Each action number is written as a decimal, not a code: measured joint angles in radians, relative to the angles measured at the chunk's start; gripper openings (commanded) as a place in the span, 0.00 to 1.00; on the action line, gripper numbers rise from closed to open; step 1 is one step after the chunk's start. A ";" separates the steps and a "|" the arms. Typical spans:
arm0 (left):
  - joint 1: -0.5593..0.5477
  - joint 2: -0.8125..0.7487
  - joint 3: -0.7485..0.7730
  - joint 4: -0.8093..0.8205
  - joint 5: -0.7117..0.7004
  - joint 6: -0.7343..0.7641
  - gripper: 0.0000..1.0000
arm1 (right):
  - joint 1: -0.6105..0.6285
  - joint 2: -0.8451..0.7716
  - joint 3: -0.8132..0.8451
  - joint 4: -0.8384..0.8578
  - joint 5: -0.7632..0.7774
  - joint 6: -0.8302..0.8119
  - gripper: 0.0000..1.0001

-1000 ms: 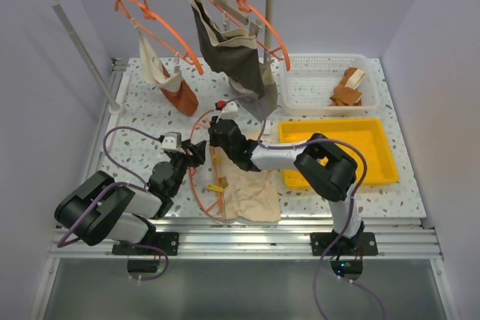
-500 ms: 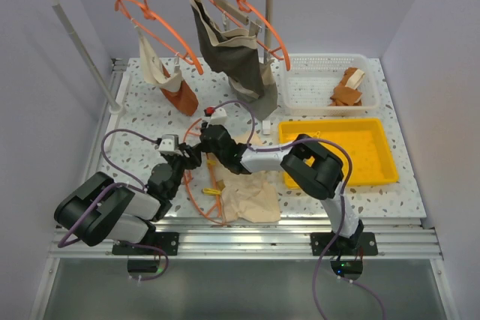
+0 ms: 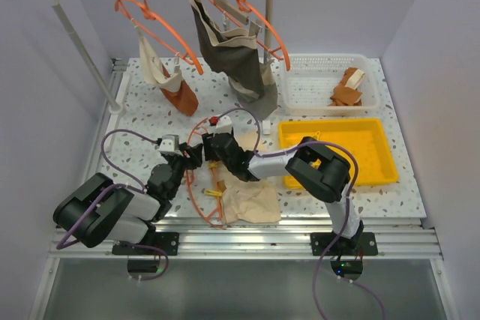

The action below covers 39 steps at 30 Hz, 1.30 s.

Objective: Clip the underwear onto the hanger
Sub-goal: Adjust the hanger at the center of the board.

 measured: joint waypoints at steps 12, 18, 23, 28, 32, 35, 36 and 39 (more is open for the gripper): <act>-0.002 0.034 0.000 0.000 0.025 0.000 0.63 | -0.055 -0.096 -0.164 0.112 0.031 -0.007 0.63; -0.002 0.039 0.000 0.000 0.026 0.000 0.63 | -0.072 -0.100 -0.188 0.154 0.011 -0.017 0.62; -0.002 0.047 0.000 0.000 0.026 0.000 0.63 | -0.075 -0.086 -0.145 0.151 -0.046 -0.025 0.60; -0.002 0.047 0.000 0.000 0.026 0.000 0.63 | -0.075 -0.058 -0.076 0.127 -0.042 -0.024 0.52; -0.002 0.035 0.000 0.000 0.026 0.000 0.63 | -0.075 -0.058 -0.074 0.079 -0.009 -0.021 0.48; -0.002 0.031 0.000 0.001 0.026 0.000 0.63 | -0.075 -0.058 -0.082 0.064 0.014 -0.021 0.47; -0.002 0.031 0.000 0.000 0.026 0.000 0.63 | -0.075 -0.058 -0.084 0.057 0.018 -0.021 0.46; -0.002 0.031 0.000 0.000 0.026 0.000 0.63 | -0.075 -0.058 -0.085 0.031 0.033 -0.021 0.42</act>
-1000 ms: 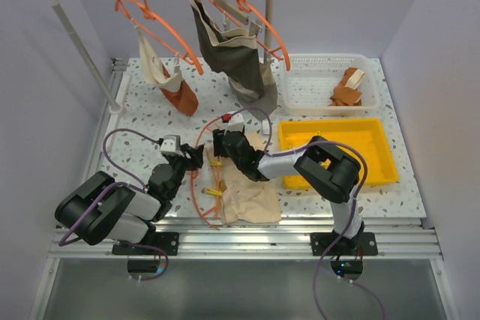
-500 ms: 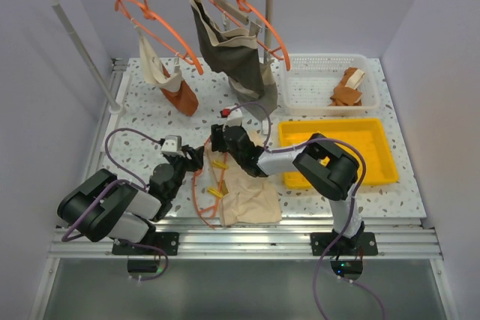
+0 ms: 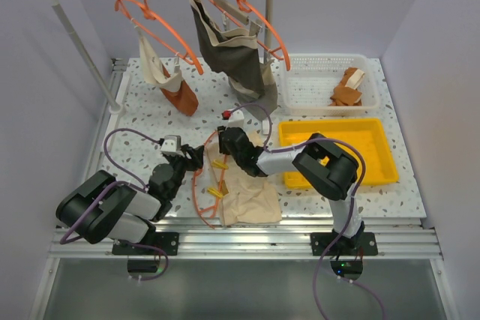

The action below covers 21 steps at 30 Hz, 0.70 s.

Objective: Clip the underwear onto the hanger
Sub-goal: Adjust the hanger at the center of the board.

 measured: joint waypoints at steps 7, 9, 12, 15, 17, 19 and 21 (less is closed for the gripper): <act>0.000 0.000 0.000 0.000 0.000 0.000 0.63 | 0.000 0.008 -0.004 -0.020 0.004 0.018 0.28; 0.000 0.000 0.000 0.000 0.000 0.000 0.63 | 0.000 0.010 -0.006 -0.023 0.005 0.023 0.27; 0.000 0.000 0.000 0.000 0.000 0.000 0.63 | 0.000 0.012 -0.006 -0.030 0.004 0.027 0.27; 0.000 0.000 0.000 0.000 0.000 0.000 0.63 | 0.000 0.012 -0.006 -0.048 0.004 0.035 0.28; 0.000 0.000 0.000 0.000 -0.001 0.000 0.63 | 0.000 0.012 -0.006 -0.066 0.004 0.042 0.28; 0.000 0.000 0.000 0.000 -0.001 0.000 0.63 | 0.000 0.012 -0.006 -0.079 0.004 0.048 0.28; 0.000 0.000 0.000 0.000 0.000 0.000 0.63 | 0.000 0.013 -0.004 -0.085 0.004 0.053 0.28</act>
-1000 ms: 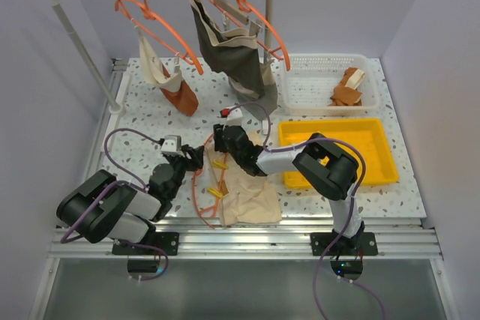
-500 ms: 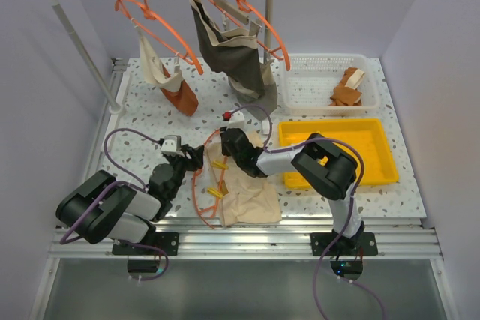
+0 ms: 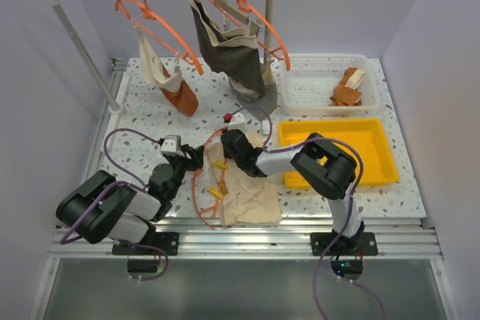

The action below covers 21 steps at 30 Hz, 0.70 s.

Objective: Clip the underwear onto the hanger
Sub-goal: Adjust the hanger at the center of the board.

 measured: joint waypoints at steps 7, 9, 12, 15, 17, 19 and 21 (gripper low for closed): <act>0.000 0.000 0.000 0.000 0.000 0.000 0.63 | 0.005 0.024 0.037 -0.018 0.002 0.011 0.13; 0.000 0.000 0.000 0.000 -0.001 0.000 0.63 | 0.007 0.024 0.037 -0.019 0.002 0.014 0.11; 0.000 0.000 0.000 0.000 -0.001 0.000 0.63 | 0.016 0.023 0.037 -0.022 0.011 0.010 0.11; 0.000 0.000 0.000 0.000 -0.001 0.000 0.63 | 0.027 0.008 0.037 -0.045 0.029 -0.001 0.11; 0.000 0.000 0.000 0.000 -0.001 0.000 0.63 | 0.035 -0.005 0.040 -0.053 0.041 -0.011 0.12; 0.000 0.000 0.000 0.000 -0.001 0.000 0.63 | 0.042 -0.021 0.047 -0.066 0.051 -0.020 0.12; 0.000 0.000 0.000 0.000 -0.001 0.000 0.63 | 0.051 -0.035 0.058 -0.076 0.058 -0.029 0.12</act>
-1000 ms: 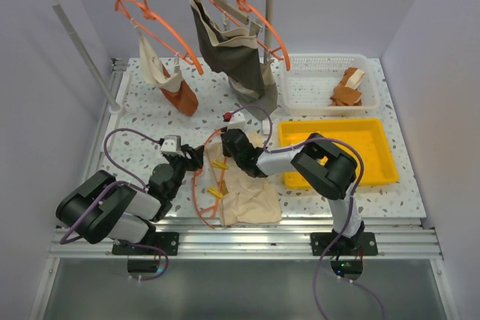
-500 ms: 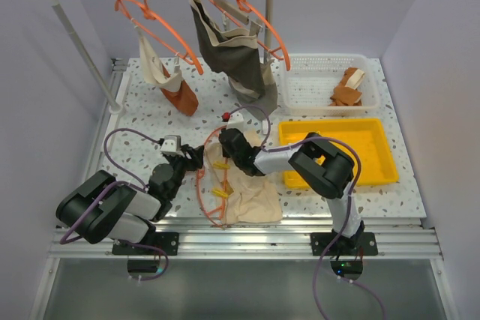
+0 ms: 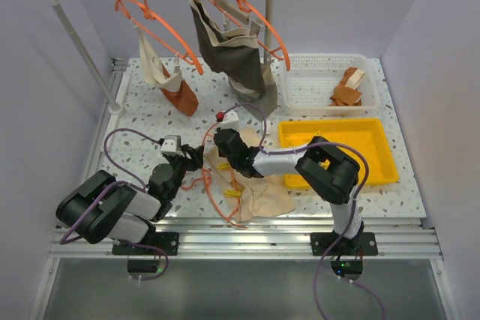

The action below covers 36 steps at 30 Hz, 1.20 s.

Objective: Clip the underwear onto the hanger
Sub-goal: Adjust the hanger at the center of the board.

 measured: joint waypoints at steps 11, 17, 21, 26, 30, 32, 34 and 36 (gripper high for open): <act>0.000 -0.013 0.000 0.000 0.000 0.000 0.63 | 0.041 -0.015 0.063 -0.031 0.009 -0.023 0.12; 0.000 -0.013 0.000 0.000 0.000 0.000 0.63 | 0.051 0.016 0.128 -0.032 -0.035 -0.021 0.13; 0.000 -0.013 0.000 0.000 0.000 0.000 0.63 | 0.056 0.054 0.145 -0.035 -0.064 -0.014 0.13; 0.000 -0.013 0.000 0.000 0.000 -0.001 0.63 | 0.059 0.101 0.159 -0.041 -0.085 -0.004 0.18; 0.000 -0.013 0.000 -0.002 -0.007 -0.001 0.63 | 0.060 0.117 0.159 -0.060 -0.092 0.000 0.34; 0.000 -0.012 -0.002 -0.005 -0.014 0.000 0.63 | 0.057 0.118 0.159 -0.068 -0.091 -0.001 0.45; 0.003 -0.012 -0.003 -0.008 -0.027 0.000 0.63 | 0.052 0.118 0.157 -0.064 -0.089 -0.006 0.52; 0.005 -0.012 -0.004 -0.010 -0.033 0.001 0.63 | 0.049 0.116 0.143 -0.044 -0.089 -0.013 0.54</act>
